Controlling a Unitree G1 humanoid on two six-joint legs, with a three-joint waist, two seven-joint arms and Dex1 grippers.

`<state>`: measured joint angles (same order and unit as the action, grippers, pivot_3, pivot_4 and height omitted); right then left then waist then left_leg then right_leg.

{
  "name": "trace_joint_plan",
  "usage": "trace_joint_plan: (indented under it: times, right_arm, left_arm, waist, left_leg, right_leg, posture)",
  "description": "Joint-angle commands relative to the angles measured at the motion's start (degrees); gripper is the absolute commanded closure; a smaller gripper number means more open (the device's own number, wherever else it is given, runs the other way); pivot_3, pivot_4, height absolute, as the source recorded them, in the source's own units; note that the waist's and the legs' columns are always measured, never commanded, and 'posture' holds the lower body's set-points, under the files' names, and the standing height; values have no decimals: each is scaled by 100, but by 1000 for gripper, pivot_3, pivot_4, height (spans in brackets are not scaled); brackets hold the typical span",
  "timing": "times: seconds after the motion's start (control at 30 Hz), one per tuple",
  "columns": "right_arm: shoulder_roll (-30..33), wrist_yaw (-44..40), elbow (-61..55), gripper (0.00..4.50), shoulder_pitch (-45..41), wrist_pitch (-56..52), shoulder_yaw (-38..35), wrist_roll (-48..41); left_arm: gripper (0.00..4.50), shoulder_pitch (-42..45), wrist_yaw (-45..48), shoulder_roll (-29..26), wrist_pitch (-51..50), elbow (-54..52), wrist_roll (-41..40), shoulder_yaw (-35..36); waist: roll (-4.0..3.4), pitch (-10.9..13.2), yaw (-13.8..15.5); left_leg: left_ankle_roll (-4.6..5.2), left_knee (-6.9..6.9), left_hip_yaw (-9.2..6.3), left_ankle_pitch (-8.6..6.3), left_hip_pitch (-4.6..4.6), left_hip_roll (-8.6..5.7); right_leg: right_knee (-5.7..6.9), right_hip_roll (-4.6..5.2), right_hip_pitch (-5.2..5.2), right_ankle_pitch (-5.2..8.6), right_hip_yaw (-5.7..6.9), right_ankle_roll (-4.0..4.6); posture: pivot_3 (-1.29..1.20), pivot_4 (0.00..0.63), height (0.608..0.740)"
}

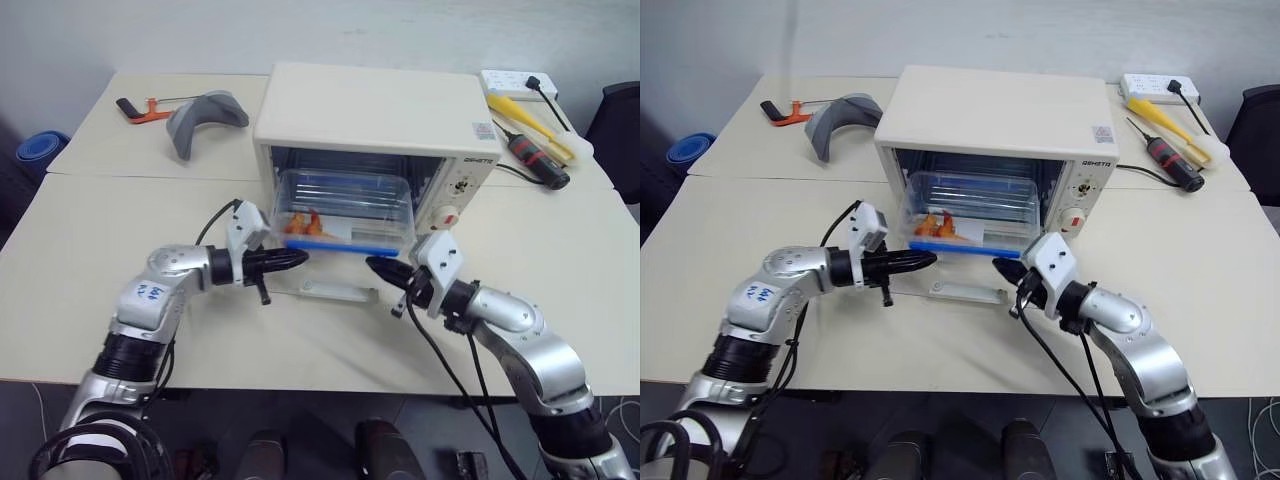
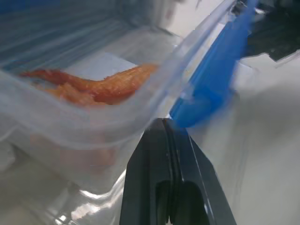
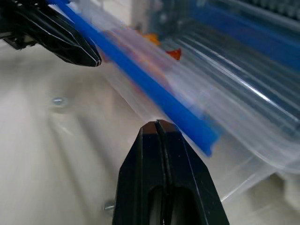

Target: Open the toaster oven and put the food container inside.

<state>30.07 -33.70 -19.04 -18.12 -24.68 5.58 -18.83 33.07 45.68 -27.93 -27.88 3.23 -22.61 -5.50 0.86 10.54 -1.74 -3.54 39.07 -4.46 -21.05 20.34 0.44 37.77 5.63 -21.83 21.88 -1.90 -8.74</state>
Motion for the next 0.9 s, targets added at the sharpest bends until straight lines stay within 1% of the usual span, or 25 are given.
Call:
trace_joint_plan:
  times: [0.03, 0.17, 0.33, 0.4, 0.43, 0.53, 0.63, 0.7, 0.8, 0.83, 0.9]
  right_arm:
    - [-66, -85, 624, 4482, -492, 610, -139, 282]
    - [-161, -128, 1525, 4482, -1038, 1147, -181, 506]
    - [-323, -134, 2395, 4482, -1633, 1641, -227, 695]
    - [-327, -183, 2540, 4482, -1754, 1714, -262, 708]
    - [-301, -263, 2453, 4482, -1735, 1610, -319, 593]
    - [-10, -814, 1763, 4482, -1371, 1126, -531, -1]
    - [557, -1408, 1040, 4482, -778, 630, -849, -536]
    - [835, -1564, 820, 4482, -496, 394, -1083, -763]
    - [1279, -1919, 860, 4482, -65, 388, -1390, -820]
    - [1454, -2087, 1082, 4482, 63, 585, -1437, -677]
    - [1643, -2365, 1676, 4500, 176, 1005, -1437, -444]
  left_arm:
    - [4500, 303, -559, 384, 574, 323, 311, 210]
    - [4500, 646, -1138, 859, 1029, 911, 610, 317]
    - [4500, 1153, -1883, 1320, 1578, 1773, 938, 540]
    - [4500, 1199, -1835, 1405, 1686, 1820, 896, 597]
    - [4500, 1094, -1569, 1351, 1682, 1660, 828, 551]
    - [4500, 509, -545, 893, 1172, 735, 296, 532]
    - [4500, -203, 481, 39, 635, -272, -188, 585]
    - [4500, -543, 857, -436, 358, -721, -407, 650]
    - [4500, -1015, 1205, -944, 210, -1177, -777, 1036]
    - [4500, -1219, 1510, -1129, 354, -1302, -905, 1209]
    - [4103, -1555, 1916, -1502, 381, -1406, -1065, 1473]
  waist:
    - [0, 0, -4]
    - [0, 0, -5]
    - [0, 0, -20]
    - [0, 0, -38]
    - [0, 0, -45]
    - [-1, -1, -100]
    - [-2, -1, -154]
    - [-2, -1, -167]
    - [-3, 0, -128]
    - [-3, 0, -115]
    - [-3, 0, -92]
  left_leg:
    - [0, 0, 3, 0, 1, 0]
    - [-1, 4, 9, 0, 2, 0]
    - [-2, 9, 14, 1, 3, 0]
    - [-2, 10, 17, 1, 6, 0]
    - [-3, 10, 17, 2, 6, 1]
    - [-4, 3, 27, 2, 10, 6]
    - [-1, 0, 27, 1, 33, 15]
    - [1, -3, 25, 0, 34, 17]
    - [2, -5, 26, -1, 34, 15]
    - [2, 1, 26, -1, 33, 14]
    - [1, 0, 31, 0, 27, 14]
  right_leg:
    - [0, 0, -6, 0, -1, 0]
    - [7, 2, -9, 0, 0, 0]
    - [9, 4, -15, -1, 0, -3]
    - [9, 5, -19, -3, -1, -5]
    - [12, 5, -21, -3, -1, -5]
    - [21, 5, -40, -3, 5, -4]
    - [21, 2, -63, -5, 21, -1]
    - [16, 2, -65, -5, 22, 0]
    - [10, 8, -63, -9, 19, 5]
    - [3, 12, -59, -10, 18, 5]
    - [1, 13, -54, -17, 17, 7]
  posture:
    - [0, 150, 740]
    - [0, 150, 740]
    - [0, 150, 740]
    - [0, 150, 740]
    - [0, 150, 740]
    - [0, 150, 740]
    - [0, 150, 740]
    - [0, 150, 740]
    - [0, 150, 740]
    - [0, 150, 740]
    - [0, 150, 740]
